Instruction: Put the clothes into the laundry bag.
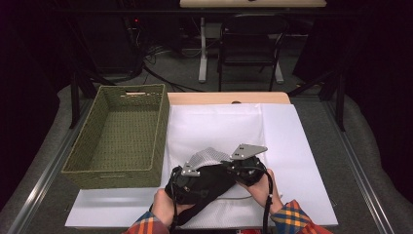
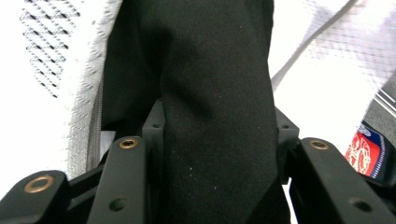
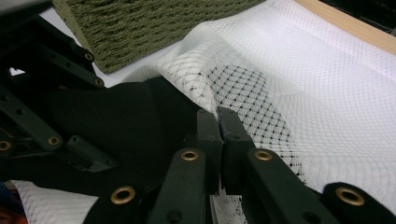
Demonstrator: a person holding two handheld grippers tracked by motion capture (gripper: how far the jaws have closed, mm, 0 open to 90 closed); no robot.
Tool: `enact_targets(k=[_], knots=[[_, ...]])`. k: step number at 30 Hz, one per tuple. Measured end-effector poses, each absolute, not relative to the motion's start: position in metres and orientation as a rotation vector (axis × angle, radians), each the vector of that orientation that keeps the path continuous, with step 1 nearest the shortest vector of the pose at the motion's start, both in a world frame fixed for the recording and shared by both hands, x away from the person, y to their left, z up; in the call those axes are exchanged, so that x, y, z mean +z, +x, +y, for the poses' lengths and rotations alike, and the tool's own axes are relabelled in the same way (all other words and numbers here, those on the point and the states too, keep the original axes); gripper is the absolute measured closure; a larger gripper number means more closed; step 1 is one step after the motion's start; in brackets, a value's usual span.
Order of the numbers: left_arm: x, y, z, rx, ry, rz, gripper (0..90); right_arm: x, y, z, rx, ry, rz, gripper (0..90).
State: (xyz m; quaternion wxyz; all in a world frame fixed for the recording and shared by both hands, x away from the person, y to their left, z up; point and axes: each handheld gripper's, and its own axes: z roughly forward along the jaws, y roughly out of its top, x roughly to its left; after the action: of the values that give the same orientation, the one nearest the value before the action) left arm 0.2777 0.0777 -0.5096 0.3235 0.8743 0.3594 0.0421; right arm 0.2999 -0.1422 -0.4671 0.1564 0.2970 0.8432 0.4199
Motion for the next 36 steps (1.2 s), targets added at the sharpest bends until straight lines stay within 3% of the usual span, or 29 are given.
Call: enact_targets(k=[5,24,31,32,36], knots=[[-0.509,0.277,0.08,0.133,2.326,0.888,35.1,-0.467,0.299,-0.143,1.204,0.853,2.42,88.8],[-0.501,0.258,0.111,0.076,2.352,0.697,3.4,-0.465,0.299,-0.146,1.217,0.843,2.405,88.6],[-0.512,0.26,0.108,0.057,2.403,0.683,1.2,-0.464,0.299,-0.146,1.213,0.83,2.405,88.6],[-0.513,0.261,0.107,0.072,2.414,0.678,8.6,-0.464,0.298,-0.146,1.214,0.834,2.403,88.6],[-0.518,0.26,0.103,0.101,2.404,0.602,19.3,-0.463,0.297,-0.146,1.216,0.829,2.395,88.6]])
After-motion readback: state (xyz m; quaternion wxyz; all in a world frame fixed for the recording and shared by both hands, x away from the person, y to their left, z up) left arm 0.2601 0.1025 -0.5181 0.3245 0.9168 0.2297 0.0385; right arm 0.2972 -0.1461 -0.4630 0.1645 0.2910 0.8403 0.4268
